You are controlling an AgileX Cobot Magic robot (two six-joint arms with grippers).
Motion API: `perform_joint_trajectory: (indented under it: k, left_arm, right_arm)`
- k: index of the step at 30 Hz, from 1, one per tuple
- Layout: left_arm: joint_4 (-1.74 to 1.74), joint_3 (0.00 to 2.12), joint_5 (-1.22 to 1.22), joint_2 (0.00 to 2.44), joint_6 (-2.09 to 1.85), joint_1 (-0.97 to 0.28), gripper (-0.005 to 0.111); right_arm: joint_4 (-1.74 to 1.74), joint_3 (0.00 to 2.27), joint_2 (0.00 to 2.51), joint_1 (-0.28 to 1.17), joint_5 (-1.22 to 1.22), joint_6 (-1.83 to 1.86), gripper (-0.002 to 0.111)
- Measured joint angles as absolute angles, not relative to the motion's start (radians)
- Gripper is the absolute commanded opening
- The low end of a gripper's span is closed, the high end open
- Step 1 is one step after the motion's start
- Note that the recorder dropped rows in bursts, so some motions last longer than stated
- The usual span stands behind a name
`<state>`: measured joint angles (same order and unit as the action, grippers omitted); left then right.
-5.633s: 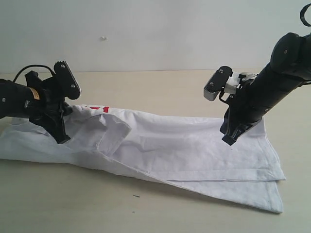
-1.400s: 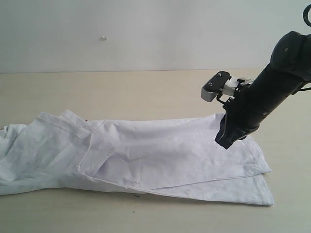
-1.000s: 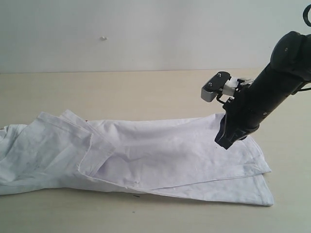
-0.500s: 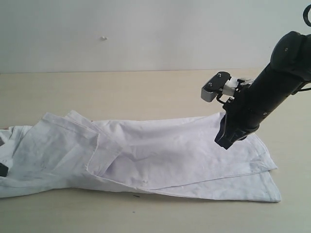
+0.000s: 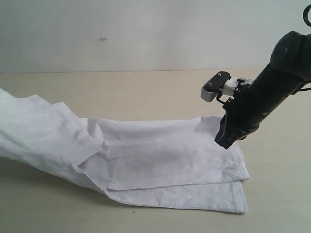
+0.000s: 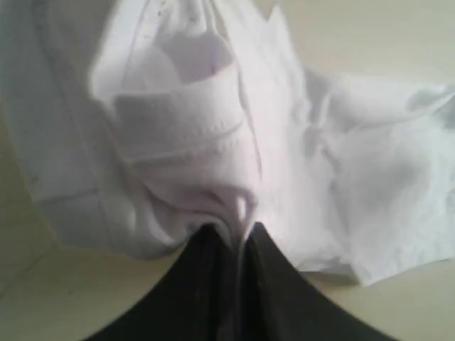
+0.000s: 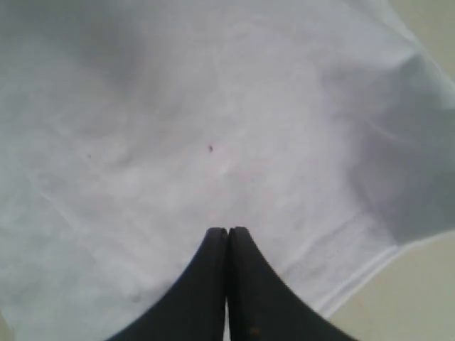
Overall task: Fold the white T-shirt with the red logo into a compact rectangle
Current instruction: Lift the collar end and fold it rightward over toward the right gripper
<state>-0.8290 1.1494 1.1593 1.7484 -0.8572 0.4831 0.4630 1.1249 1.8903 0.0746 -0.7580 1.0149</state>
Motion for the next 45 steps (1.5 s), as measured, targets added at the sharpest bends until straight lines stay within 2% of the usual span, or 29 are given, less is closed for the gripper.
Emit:
perform_joint_trajectory:
  k: [4, 11, 21, 27, 29, 31, 33, 36, 45]
  left_arm:
    - [-0.924, 1.154, 1.193, 1.690, -0.833, 0.418, 0.000]
    - [-1.050, 1.154, 1.192, 1.670, -0.784, 0.119, 0.000]
    - [-1.114, 1.154, 0.953, 1.768, -0.773, -0.307, 0.000]
    - [-1.208, 1.154, 0.820, 1.890, -0.805, -0.479, 0.001]
    - [-1.269, 1.154, 0.806, 1.924, -0.847, -0.520, 0.010]
    - [-1.348, 1.154, 0.803, 1.954, -0.900, -0.555, 0.029]
    - [-1.427, 1.154, 0.810, 1.973, -0.971, -0.582, 0.062]
    - [-1.529, 1.154, 0.818, 1.983, -1.058, -0.616, 0.103]
    - [-1.428, 1.206, 0.861, 1.979, -1.089, -0.583, 0.102]
  right_arm:
    - [0.465, 1.125, 1.890, 0.075, -0.753, 1.015, 0.000]
    - [0.495, 1.125, 1.890, 0.075, -0.751, 1.015, 0.000]
    - [0.481, 1.125, 1.890, 0.075, -0.730, 1.005, 0.000]
    - [0.401, 1.125, 1.889, 0.075, -0.655, 0.877, 0.000]
    - [0.357, 1.125, 1.885, 0.075, -0.646, 0.839, 0.000]
    - [0.333, 1.125, 1.885, 0.075, -0.644, 0.814, 0.000]
    - [0.321, 1.125, 1.885, 0.075, -0.644, 0.799, 0.000]
    - [0.319, 1.125, 1.885, 0.075, -0.642, 0.790, 0.000]
    - [0.317, 1.125, 1.885, 0.075, -0.650, 0.786, 0.000]
